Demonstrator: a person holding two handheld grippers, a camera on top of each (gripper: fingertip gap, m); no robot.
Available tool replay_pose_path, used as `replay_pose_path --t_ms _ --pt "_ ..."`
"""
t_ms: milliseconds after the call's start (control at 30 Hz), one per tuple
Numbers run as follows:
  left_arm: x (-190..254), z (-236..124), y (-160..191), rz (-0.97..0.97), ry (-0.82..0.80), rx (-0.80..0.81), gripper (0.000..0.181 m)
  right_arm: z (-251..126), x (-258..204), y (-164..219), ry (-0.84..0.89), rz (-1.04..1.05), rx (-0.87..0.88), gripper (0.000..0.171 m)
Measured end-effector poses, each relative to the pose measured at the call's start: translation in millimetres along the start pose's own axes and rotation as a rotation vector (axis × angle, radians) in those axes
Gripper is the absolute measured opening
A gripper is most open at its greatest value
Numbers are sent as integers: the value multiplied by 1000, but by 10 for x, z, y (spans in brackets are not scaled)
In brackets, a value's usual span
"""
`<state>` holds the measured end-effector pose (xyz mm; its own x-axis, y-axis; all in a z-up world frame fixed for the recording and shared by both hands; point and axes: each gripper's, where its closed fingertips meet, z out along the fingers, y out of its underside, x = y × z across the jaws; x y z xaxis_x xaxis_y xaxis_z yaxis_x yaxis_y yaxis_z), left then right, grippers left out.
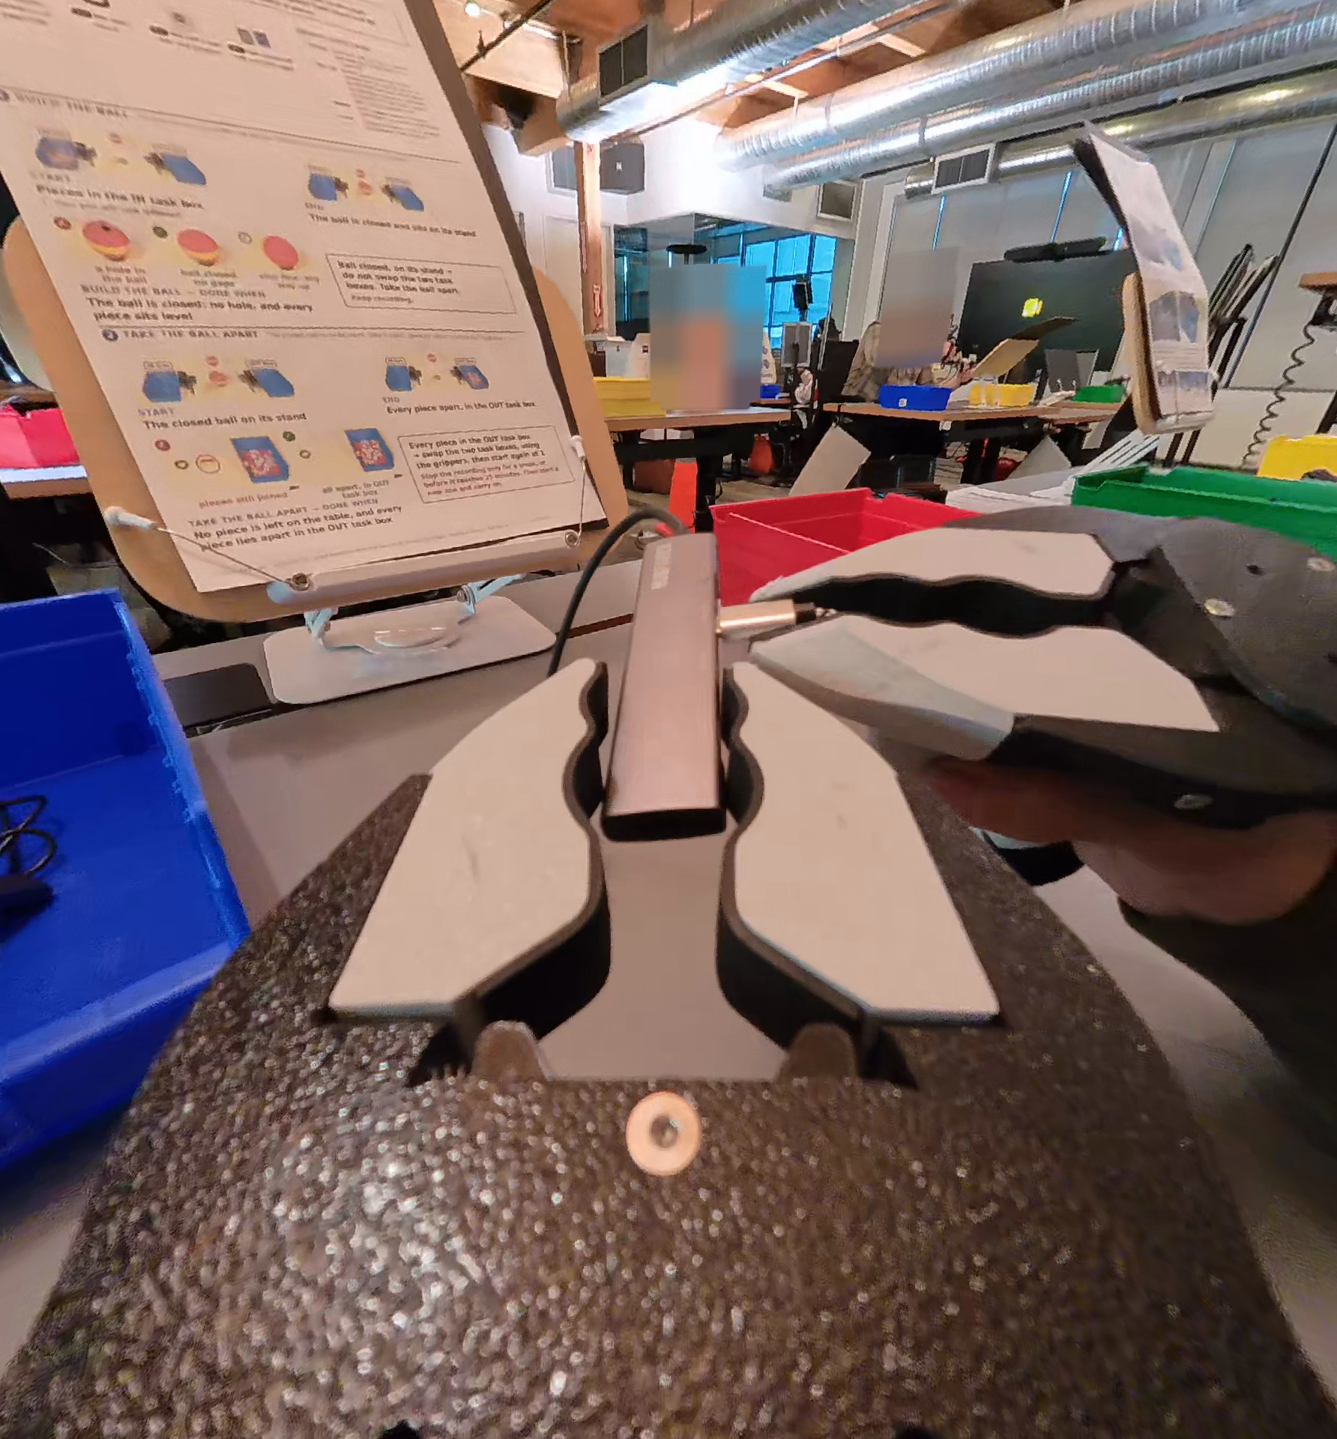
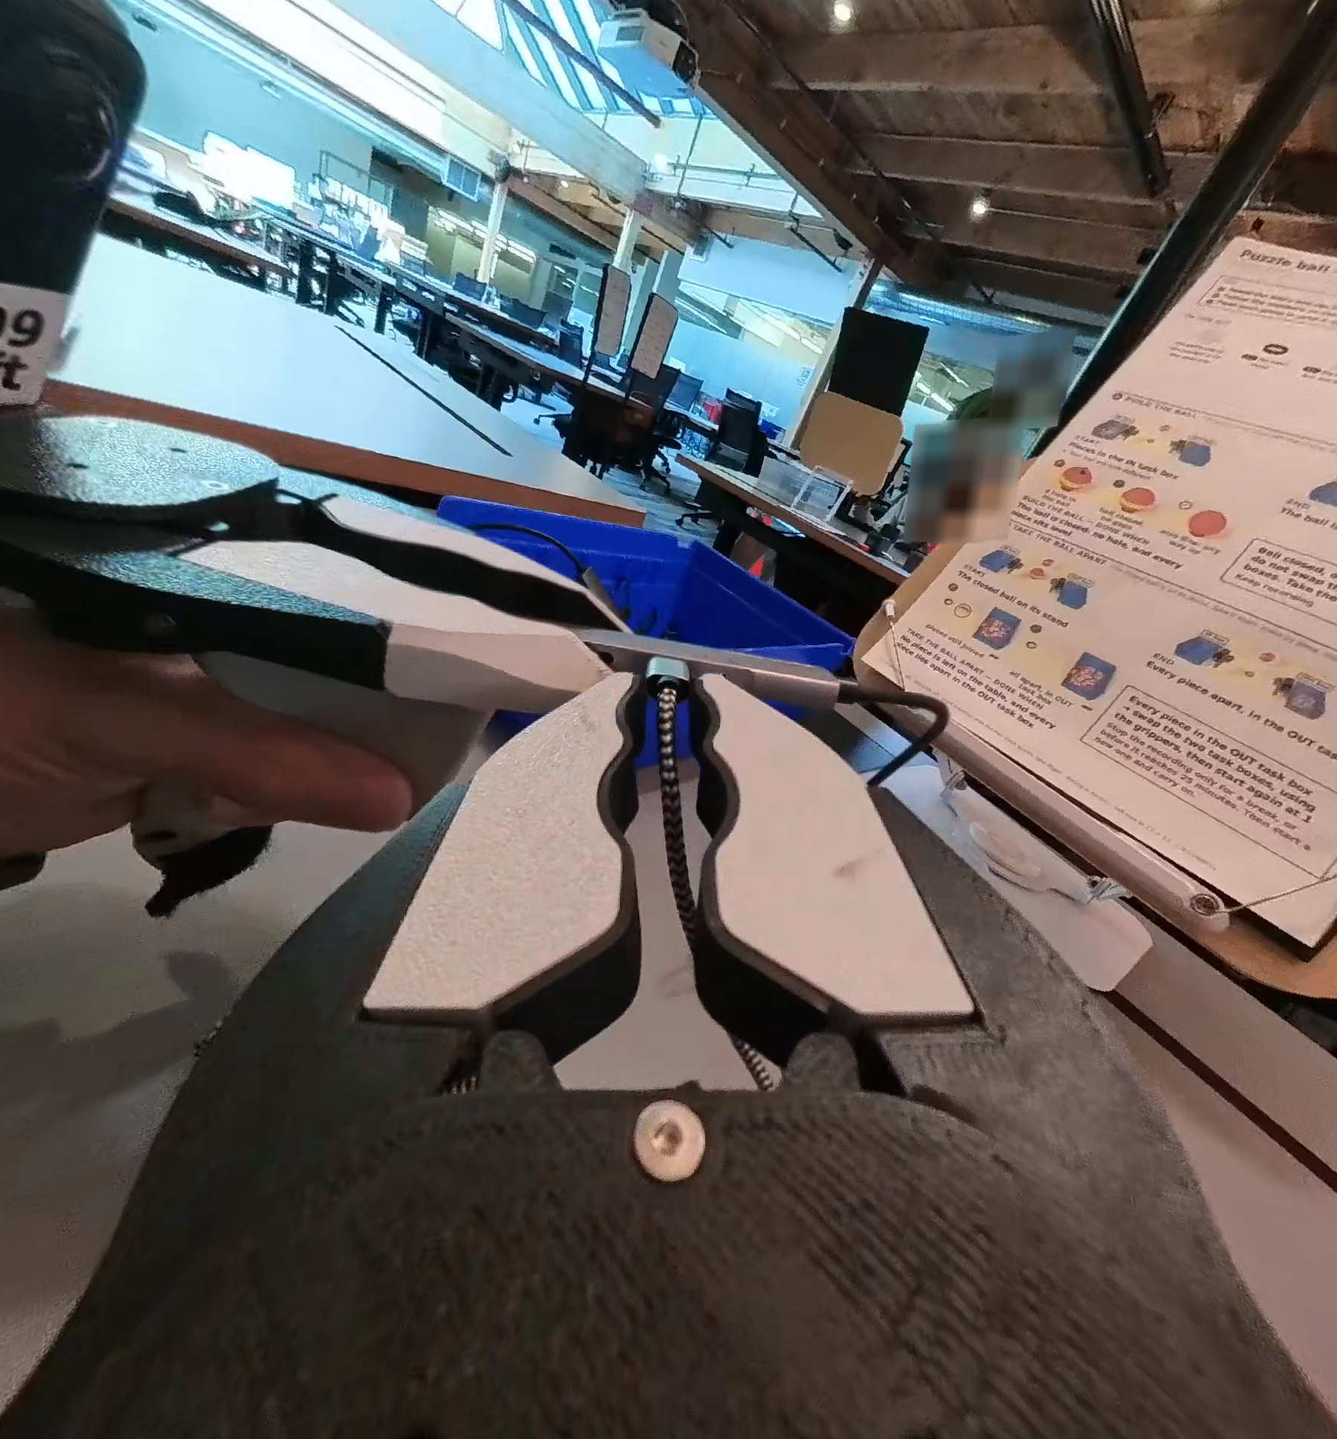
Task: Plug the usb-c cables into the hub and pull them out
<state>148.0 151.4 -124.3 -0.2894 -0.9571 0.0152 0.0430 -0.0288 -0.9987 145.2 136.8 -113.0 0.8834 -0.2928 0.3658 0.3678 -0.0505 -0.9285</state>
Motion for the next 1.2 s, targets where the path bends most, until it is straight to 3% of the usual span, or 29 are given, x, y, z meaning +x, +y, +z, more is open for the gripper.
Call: replay_pose_path --t_ms 33,267,667,1033,1200 --pt "-2 2 -3 -16 1 7 27 1 2 -5 6 -14 1 11" --pt "17 14 11 -102 29 20 26 -9 -3 0 2 -46 15 11" --pt "27 10 50 -59 47 21 26 -11 -19 47 -7 -81 19 10" --pt "-47 33 153 38 -37 -26 26 38 -18 206 -14 121 -18 11" --pt "-83 -5 88 139 -92 6 26 36 6 192 -38 324 11 21"
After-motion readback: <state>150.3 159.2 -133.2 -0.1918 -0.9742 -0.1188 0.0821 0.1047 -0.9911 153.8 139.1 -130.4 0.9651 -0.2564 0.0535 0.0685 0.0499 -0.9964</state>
